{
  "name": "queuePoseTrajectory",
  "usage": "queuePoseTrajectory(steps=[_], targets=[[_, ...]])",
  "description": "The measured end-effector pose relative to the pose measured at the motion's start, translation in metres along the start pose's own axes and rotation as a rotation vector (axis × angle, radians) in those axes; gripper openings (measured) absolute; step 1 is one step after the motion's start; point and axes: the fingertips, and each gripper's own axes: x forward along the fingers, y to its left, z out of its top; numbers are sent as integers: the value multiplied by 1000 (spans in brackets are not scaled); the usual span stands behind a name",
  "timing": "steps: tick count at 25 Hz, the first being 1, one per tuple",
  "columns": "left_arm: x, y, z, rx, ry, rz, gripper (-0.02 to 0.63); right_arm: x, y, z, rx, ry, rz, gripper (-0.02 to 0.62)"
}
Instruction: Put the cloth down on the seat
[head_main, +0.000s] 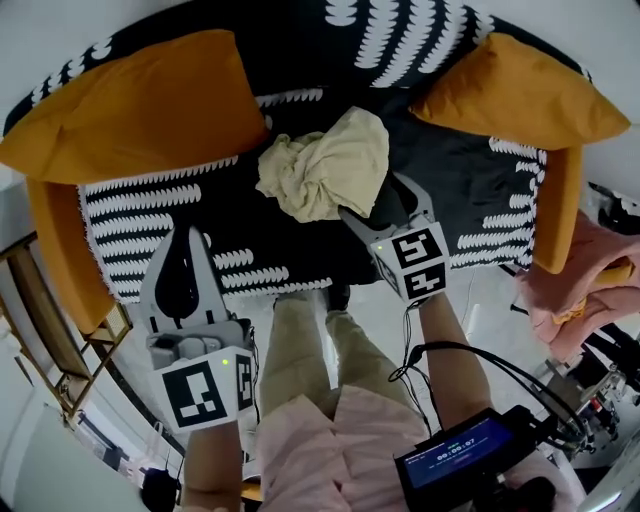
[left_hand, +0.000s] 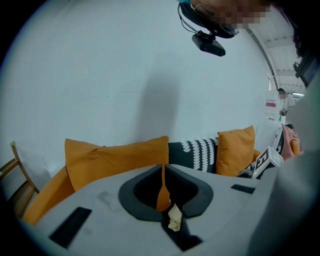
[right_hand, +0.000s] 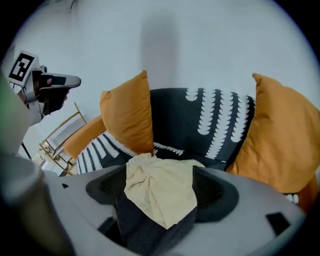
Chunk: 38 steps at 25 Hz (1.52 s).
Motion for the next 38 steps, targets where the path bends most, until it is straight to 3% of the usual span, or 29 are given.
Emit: queuePoseTrajectory(steps=[5, 10, 13, 15, 18, 23, 26, 32, 38], targets=[[-34, -24, 28, 17, -65, -11, 26, -65, -6, 44, -33, -142, -45, 405], [-83, -52, 70, 24, -155, -20, 26, -162, 3, 102, -67, -353, -89, 363], [-116, -69, 99, 22, -221, -22, 26, -228, 22, 129, -73, -504, -106, 278], [-138, -83, 120, 33, -269, -30, 26, -273, 39, 142, -90, -610, -108, 186], [-169, -104, 148, 57, -335, -39, 26, -329, 60, 154, -109, -723, -115, 144], [-214, -130, 174, 79, -398, -46, 26, -392, 86, 159, -123, -833, -135, 75], [-235, -143, 188, 98, -441, -46, 26, -424, 93, 163, -121, -902, -158, 2], [-262, -156, 210, 114, -513, -41, 26, -458, 113, 168, -171, -960, -164, 0], [-269, -162, 219, 101, -531, -30, 26, -478, 118, 178, -220, -1027, -181, 0]])
